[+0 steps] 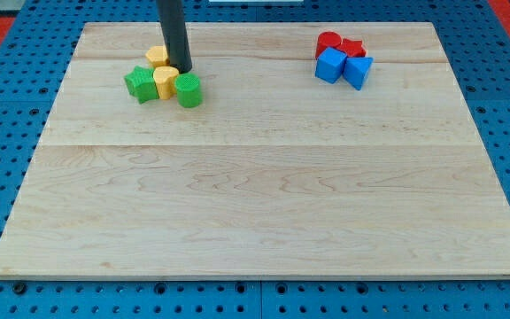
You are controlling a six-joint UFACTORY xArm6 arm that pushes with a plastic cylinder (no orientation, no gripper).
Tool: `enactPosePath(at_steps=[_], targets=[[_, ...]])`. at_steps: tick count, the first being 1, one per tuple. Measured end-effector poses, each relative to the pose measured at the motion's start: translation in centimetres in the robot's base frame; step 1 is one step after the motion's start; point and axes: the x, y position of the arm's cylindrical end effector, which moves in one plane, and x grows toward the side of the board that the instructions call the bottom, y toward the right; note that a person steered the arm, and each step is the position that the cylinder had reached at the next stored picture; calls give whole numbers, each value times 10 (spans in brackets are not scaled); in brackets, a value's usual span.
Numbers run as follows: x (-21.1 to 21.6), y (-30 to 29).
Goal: Push yellow hexagon towards yellow heart
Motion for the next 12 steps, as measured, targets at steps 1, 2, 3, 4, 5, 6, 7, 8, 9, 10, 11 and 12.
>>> enactPosePath(at_steps=[1, 2, 3, 4, 5, 6, 7, 8, 9, 10, 11, 12], targets=[[-6, 6], [-10, 16], [-10, 16], [-11, 16], [-21, 23], [-40, 31], [-58, 29], [-94, 24], [-70, -14], [-22, -8], [-22, -9], [-71, -25]])
